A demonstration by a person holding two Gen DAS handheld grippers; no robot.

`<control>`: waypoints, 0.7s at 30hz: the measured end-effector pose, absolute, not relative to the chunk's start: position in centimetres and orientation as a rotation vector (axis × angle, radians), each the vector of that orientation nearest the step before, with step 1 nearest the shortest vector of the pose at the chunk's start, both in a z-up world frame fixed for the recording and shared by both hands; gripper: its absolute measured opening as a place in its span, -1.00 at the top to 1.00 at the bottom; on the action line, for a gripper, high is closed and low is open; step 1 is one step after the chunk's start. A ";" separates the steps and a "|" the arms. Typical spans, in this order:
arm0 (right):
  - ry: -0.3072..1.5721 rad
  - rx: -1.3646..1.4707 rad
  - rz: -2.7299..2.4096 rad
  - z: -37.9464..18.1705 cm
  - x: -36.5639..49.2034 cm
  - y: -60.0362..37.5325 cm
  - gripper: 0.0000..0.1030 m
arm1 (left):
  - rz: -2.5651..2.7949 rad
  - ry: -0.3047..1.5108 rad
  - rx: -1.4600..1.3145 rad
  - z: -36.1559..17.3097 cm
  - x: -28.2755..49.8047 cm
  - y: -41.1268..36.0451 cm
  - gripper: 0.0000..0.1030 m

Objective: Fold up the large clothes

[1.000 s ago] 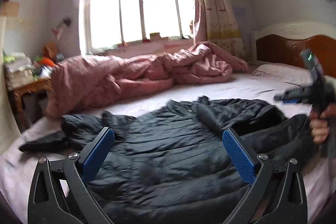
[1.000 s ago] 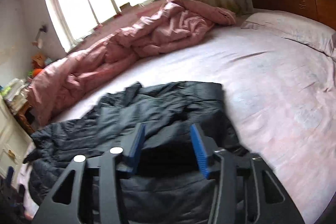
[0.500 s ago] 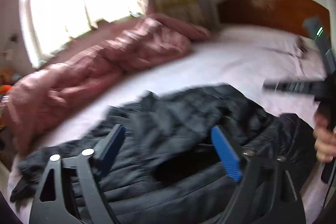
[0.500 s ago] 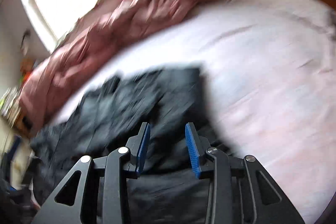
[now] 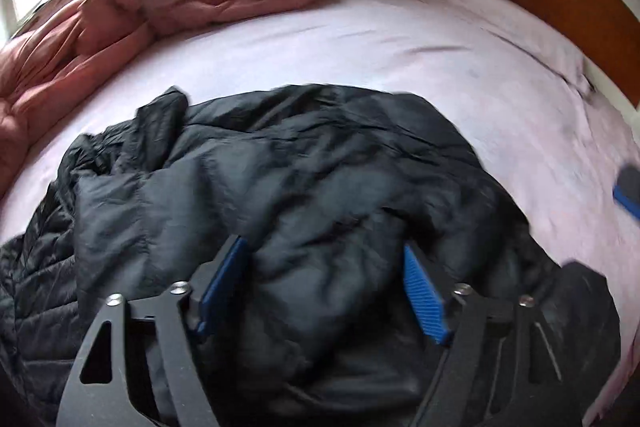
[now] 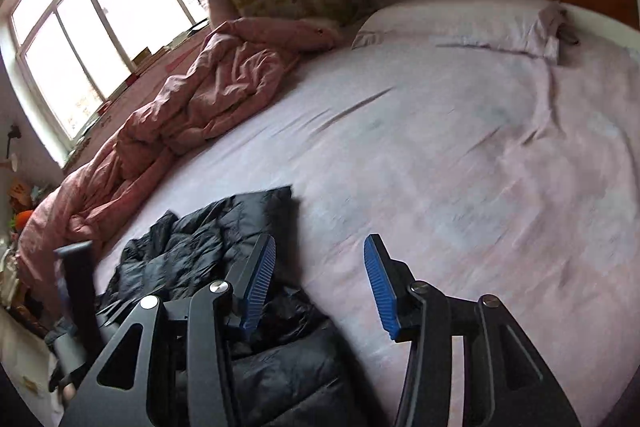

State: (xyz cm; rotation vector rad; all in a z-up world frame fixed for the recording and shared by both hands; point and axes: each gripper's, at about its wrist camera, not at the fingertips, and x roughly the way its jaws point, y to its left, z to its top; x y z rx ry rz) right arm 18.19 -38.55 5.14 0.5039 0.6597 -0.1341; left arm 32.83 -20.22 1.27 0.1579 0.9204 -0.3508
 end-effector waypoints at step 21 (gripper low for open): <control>0.717 0.262 -0.130 4.3 20.3 -31.6 -0.23 | 0.209 0.831 -0.105 3.4 26.9 9.8 0.88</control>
